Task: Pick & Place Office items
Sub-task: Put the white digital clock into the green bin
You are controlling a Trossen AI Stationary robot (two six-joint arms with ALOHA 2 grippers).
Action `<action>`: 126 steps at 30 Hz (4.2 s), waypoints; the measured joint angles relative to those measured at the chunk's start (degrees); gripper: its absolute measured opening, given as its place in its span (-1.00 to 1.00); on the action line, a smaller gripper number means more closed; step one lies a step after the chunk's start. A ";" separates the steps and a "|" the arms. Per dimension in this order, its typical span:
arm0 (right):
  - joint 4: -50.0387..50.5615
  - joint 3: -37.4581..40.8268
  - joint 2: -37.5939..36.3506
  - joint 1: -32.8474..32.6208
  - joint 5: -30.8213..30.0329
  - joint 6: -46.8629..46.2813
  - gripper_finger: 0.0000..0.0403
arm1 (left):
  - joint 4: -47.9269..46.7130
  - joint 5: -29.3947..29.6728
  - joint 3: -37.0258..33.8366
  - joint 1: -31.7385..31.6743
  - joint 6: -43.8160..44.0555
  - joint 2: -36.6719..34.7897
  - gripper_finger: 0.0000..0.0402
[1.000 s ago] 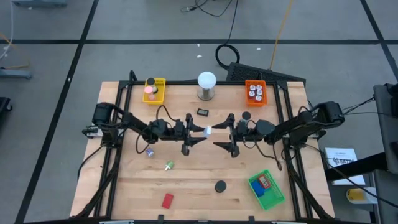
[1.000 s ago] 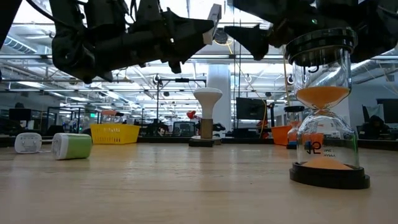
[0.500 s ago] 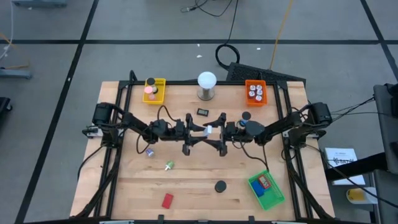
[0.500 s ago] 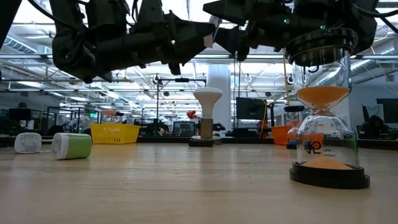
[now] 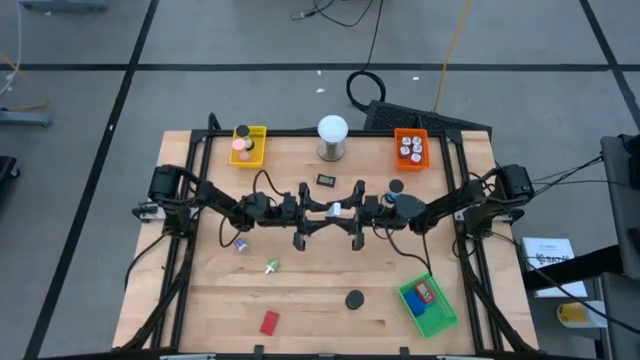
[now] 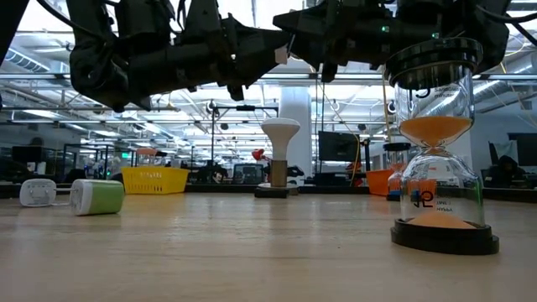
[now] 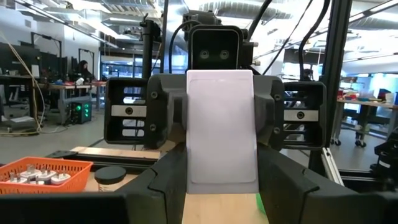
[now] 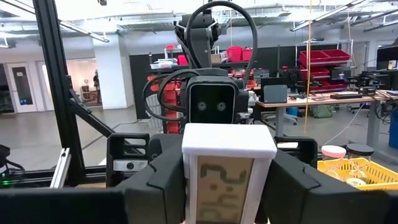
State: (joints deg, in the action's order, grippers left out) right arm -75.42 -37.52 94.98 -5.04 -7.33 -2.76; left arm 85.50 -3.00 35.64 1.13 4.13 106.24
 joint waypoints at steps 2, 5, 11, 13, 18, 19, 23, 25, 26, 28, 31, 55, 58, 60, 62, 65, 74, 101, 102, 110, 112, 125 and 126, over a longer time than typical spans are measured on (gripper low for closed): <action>0.66 0.00 -0.47 0.00 0.03 0.84 -0.25 | -0.35 -0.05 0.00 0.00 -0.12 -0.01 -0.21; 4.75 -0.03 -2.85 0.07 0.11 1.46 -0.25 | -0.83 0.56 0.18 0.01 0.40 -0.07 -0.16; 20.22 -0.07 -12.98 0.04 -0.20 5.83 -0.25 | -3.54 2.42 -0.04 -0.35 2.98 -0.17 0.20; 28.42 -0.04 -17.33 0.04 -0.42 5.87 -0.25 | -4.27 2.40 -0.04 -0.42 2.95 -0.17 0.32; 48.50 -0.03 -29.14 -0.32 -5.63 6.03 -0.25 | -5.06 2.33 -0.04 -0.48 2.39 -0.17 0.51; 53.13 -0.19 -31.27 -0.85 -6.57 5.56 -0.25 | -5.14 2.25 -0.09 -0.48 2.24 -0.17 0.52; 76.72 -4.80 -36.09 -5.67 -12.37 1.66 -0.25 | -5.47 2.58 -0.33 -0.48 0.62 -0.17 0.54; 87.78 -8.34 -36.12 -9.10 -15.71 -1.88 -0.25 | -6.37 3.24 -0.33 -0.56 0.26 -0.17 0.54; 92.99 -10.01 -35.61 -10.92 -16.68 -4.04 -0.25 | -6.70 3.35 -0.34 -0.66 0.25 -0.17 0.54; 100.95 -13.08 -33.91 -14.38 -16.92 -8.52 -0.25 | -7.46 3.54 -0.35 -0.96 0.48 -0.17 0.54; 109.52 -16.31 -30.82 -19.00 -16.92 -15.21 -0.25 | -8.34 3.56 -0.35 -1.20 0.47 -0.17 0.53; 127.85 -21.31 -19.08 -28.40 -1.35 -32.52 -0.25 | -18.83 6.65 -0.39 3.62 -9.91 -0.17 -0.92; 130.97 -22.79 -19.06 -31.80 -0.12 -37.01 -0.25 | -19.75 8.27 -0.39 3.90 -9.93 -0.17 -0.87; 133.01 -24.70 -18.76 -34.26 -0.27 -39.84 -0.25 | -19.89 9.13 -0.39 4.09 -9.93 -0.17 -0.85; 134.92 -26.49 -17.94 -36.94 -1.09 -42.19 -0.25 | -20.08 9.35 -0.39 4.28 -9.93 -0.17 -0.85; 136.01 -28.40 -15.82 -40.54 -1.42 -45.91 -0.25 | -20.85 9.35 -0.39 4.37 -9.93 -0.17 -0.85; 136.20 -32.04 -4.55 -48.28 4.08 -52.49 -0.25 | -21.55 9.66 -0.39 4.37 -9.91 -0.17 -0.85; 129.07 -31.71 4.83 -51.22 12.15 -48.99 -0.20 | -23.26 11.21 -0.39 4.37 -9.89 -0.17 -0.85; 129.06 -31.54 4.83 -51.23 12.38 -48.78 -0.20 | -23.26 11.20 -0.39 4.37 -9.89 -0.17 -0.85; 125.86 -29.36 4.83 -51.21 15.13 -49.09 -0.20 | -23.33 11.21 -0.39 4.37 -9.89 -0.17 -0.85; 125.76 -29.22 4.83 -51.21 15.11 -49.82 -0.20 | -23.44 11.21 -0.39 4.37 -9.89 -0.17 -0.85; 125.98 -29.20 4.83 -51.21 15.13 -50.08 -0.03 | -23.65 11.21 -0.39 4.37 -9.89 -0.17 -0.85; 125.98 -29.20 4.83 -51.21 15.13 -49.93 -0.01 | -23.65 11.21 -0.39 4.37 -9.89 -0.17 -0.85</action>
State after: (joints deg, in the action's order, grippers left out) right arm 50.57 -66.72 99.81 -56.25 7.79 -52.70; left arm 61.84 8.21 35.24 5.50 -5.76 106.06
